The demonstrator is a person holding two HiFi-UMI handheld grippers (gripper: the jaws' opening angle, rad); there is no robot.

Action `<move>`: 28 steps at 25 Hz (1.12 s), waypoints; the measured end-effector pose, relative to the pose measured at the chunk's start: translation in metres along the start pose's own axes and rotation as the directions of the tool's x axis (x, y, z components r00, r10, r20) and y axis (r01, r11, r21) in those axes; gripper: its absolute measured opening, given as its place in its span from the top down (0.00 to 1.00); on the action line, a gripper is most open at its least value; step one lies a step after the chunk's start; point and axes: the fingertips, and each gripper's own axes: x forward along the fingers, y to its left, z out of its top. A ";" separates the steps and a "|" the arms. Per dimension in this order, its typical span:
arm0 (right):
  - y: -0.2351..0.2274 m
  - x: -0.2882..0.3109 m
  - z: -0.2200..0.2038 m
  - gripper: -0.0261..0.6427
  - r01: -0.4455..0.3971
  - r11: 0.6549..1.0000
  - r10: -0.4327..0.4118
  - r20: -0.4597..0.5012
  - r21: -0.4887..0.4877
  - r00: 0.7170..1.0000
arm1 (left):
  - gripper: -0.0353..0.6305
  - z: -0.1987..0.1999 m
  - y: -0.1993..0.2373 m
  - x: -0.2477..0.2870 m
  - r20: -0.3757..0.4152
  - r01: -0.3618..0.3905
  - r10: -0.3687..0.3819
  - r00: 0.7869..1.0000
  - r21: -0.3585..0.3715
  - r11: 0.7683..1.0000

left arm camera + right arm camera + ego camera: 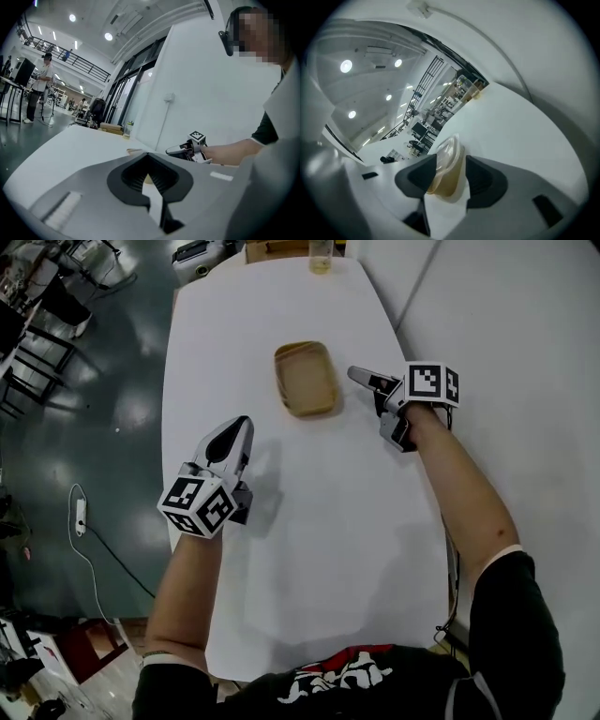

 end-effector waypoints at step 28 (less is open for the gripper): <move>0.017 0.002 0.013 0.91 -0.204 0.946 0.178 0.122 0.251 0.976 | 0.95 -0.007 -0.008 -0.004 -0.028 0.007 -0.007 1.000 -0.020 1.000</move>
